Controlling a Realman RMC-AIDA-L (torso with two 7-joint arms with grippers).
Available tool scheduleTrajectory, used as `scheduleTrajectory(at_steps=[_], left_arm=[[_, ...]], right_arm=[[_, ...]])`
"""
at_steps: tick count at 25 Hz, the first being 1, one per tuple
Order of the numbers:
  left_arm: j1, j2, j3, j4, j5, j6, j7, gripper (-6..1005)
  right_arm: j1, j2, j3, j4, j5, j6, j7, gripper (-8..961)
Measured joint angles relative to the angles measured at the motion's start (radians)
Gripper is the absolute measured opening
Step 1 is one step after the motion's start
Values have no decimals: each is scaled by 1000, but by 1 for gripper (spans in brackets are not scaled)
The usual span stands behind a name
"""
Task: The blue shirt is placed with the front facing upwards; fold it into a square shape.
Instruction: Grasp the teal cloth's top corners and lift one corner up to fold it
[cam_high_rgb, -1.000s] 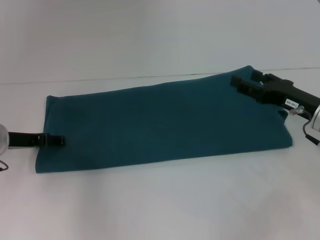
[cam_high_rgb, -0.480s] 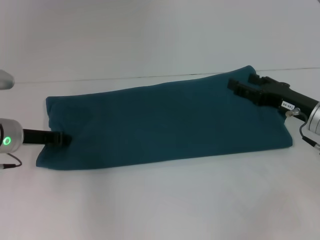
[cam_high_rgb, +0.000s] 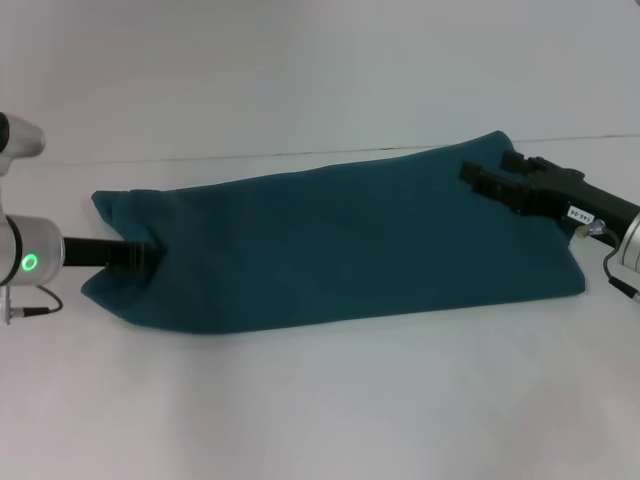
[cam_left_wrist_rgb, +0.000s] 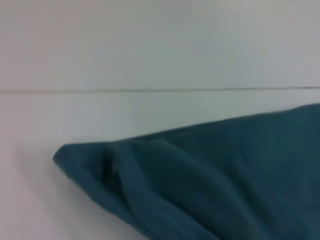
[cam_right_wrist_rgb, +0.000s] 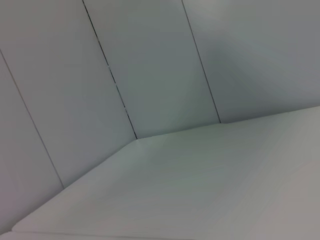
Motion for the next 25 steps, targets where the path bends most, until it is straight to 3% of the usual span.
scheduleTrajectory(at_steps=[1, 11, 18, 25], left_arm=[[4, -3, -1, 22, 0, 11, -3, 113], [71, -11, -4, 178, -1, 61, -87, 62], [121, -37, -4, 306, -1, 124, -135, 62], [157, -91, -2, 462, -1, 213, -148, 61]], right_arm=[[-1, 0, 2, 0, 2, 0, -2, 838], [-10, 1, 20, 47, 91, -6, -114, 826], [11, 6, 27, 299, 404, -56, -546, 534], [151, 18, 34, 589, 480, -50, -905, 247]])
